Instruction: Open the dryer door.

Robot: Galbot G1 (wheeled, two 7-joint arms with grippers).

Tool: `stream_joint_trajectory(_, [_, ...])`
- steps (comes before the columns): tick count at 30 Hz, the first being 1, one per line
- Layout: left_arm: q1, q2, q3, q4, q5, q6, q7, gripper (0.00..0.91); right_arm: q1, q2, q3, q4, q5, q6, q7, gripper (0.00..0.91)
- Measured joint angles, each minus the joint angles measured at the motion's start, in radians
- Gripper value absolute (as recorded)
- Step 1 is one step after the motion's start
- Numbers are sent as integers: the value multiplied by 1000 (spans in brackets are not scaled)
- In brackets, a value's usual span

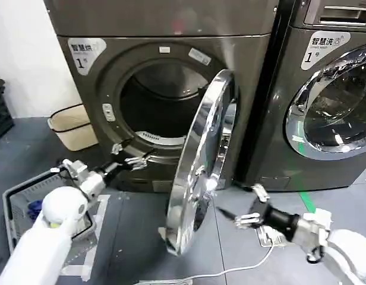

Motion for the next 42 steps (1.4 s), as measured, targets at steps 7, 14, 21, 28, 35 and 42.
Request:
stream_joint_trajectory(7, [-55,12,103,-16,6,-23,72,907,-75,152,214,-40,-70,-21,120,907])
stream_joint_trajectory(14, [-96,13,198,-26,15,-48,114,907,-81,260,392,-89,-129,-56,193,907])
stream_joint_trajectory(21, [-147,-4,296,-11,15,-62,120,907,-83,341,517,-136,-167,-60,263,907])
stream_joint_trajectory(28, [-210,-36,378,14,14,-62,119,907,-84,418,608,-200,-197,-55,335,907])
stream_joint_trajectory(35, [-273,-81,447,52,14,-65,115,907,-87,476,681,-265,-188,-34,396,907])
stream_joint_trajectory(42, [-345,-141,523,106,27,-75,110,907,-80,504,757,-315,-182,-35,450,907])
